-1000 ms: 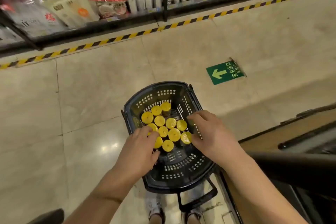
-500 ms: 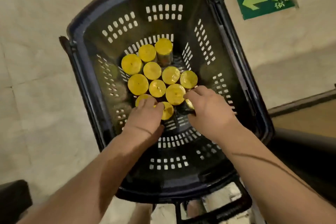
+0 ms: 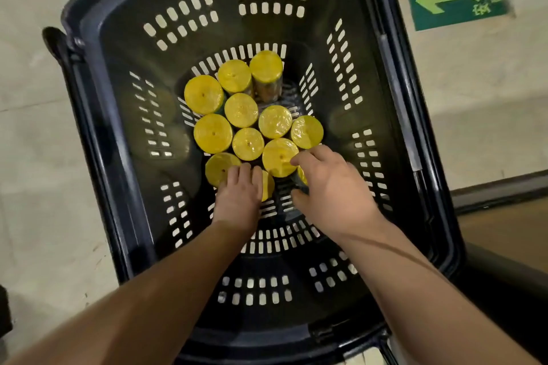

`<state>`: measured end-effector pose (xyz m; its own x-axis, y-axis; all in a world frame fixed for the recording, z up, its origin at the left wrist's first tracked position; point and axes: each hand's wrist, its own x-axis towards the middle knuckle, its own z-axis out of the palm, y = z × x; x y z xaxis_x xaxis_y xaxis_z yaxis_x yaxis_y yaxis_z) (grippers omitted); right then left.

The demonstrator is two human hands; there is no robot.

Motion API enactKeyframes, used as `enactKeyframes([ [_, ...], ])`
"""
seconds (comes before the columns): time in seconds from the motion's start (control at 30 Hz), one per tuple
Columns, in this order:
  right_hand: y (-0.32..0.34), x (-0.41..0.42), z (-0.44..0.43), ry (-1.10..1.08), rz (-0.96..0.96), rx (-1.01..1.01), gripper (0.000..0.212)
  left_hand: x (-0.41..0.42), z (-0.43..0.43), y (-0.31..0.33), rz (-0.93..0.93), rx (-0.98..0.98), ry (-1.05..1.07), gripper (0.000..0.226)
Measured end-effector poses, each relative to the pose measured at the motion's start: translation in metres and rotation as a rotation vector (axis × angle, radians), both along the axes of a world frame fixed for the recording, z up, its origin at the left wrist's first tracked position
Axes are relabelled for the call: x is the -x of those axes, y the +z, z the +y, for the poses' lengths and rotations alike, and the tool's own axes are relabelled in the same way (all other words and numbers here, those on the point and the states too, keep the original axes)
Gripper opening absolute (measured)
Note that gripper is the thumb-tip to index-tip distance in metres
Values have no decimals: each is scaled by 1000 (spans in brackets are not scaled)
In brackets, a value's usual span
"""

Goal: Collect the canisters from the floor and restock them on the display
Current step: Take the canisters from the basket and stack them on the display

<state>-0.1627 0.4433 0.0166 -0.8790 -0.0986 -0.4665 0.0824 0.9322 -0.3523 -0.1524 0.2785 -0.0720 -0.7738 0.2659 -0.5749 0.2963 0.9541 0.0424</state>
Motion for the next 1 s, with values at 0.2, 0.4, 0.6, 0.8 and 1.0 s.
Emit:
enactKeyframes([
  [0.2, -22, 6, -3, 14, -24, -35, 47, 16, 2, -16, -8, -9, 19, 65],
  [0.4, -37, 12, -14, 55, -29, -90, 54, 6, -7, 4, 15, -298, 236, 64],
  [0.6, -53, 13, -14, 85, 2, -112, 73, -1, -22, 61, -69, -624, 634, 75],
  [0.8, -75, 28, -29, 244, -28, -276, 85, 4, -28, 105, 76, -792, 784, 69],
  [1.0, -87, 34, -35, 334, -38, -433, 92, 23, -40, 125, 81, -925, 862, 72],
])
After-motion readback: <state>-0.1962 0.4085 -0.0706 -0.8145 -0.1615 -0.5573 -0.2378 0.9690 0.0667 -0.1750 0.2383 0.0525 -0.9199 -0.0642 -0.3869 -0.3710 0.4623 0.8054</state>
